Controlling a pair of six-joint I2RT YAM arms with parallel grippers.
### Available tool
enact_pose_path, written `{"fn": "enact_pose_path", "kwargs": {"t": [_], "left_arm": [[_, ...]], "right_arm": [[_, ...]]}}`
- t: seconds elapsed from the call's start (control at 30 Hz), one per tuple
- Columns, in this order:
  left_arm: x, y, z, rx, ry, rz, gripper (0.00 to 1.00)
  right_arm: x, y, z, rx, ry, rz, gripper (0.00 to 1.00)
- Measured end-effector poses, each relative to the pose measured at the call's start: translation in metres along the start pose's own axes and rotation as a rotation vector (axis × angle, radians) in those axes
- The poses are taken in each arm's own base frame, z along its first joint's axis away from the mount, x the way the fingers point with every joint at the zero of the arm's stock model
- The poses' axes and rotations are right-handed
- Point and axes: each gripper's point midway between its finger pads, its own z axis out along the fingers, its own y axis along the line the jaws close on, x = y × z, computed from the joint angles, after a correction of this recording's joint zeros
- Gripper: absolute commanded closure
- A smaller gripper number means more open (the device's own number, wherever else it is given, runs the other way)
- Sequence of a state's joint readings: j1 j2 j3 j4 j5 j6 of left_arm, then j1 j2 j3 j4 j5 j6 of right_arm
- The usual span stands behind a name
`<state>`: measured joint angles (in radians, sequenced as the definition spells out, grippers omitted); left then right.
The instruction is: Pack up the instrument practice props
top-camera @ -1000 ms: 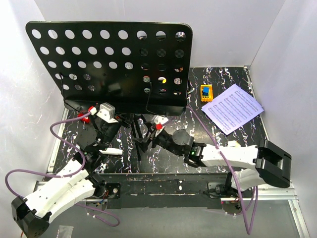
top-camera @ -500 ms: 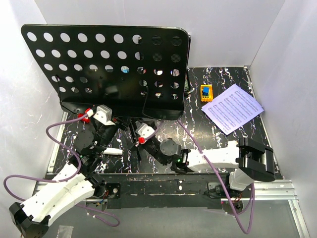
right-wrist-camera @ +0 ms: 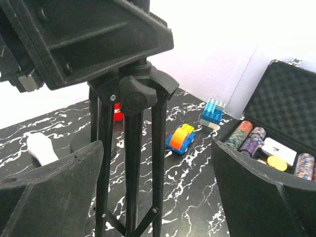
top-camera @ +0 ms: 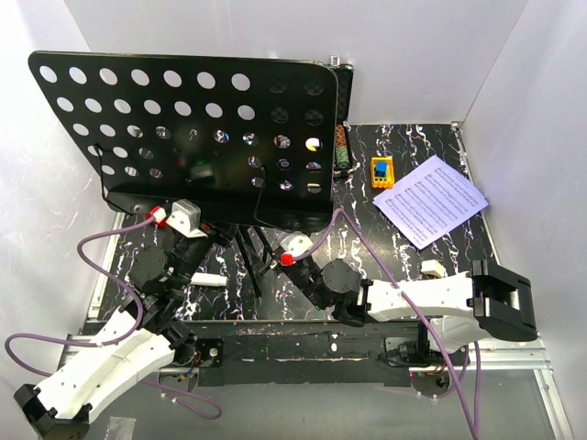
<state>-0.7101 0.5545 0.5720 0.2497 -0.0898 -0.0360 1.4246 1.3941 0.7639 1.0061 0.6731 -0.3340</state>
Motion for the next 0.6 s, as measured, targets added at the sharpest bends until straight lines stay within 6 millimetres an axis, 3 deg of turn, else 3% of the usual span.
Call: {"fn": "enact_pose_path", "kwargs": {"t": [0.6], "left_arm": [[0.0, -0.001, -0.002, 0.006, 0.011, -0.008, 1.0]], "right_arm": [[0.027, 0.007, 0.013, -0.133, 0.106, 0.217, 0.02]]}}
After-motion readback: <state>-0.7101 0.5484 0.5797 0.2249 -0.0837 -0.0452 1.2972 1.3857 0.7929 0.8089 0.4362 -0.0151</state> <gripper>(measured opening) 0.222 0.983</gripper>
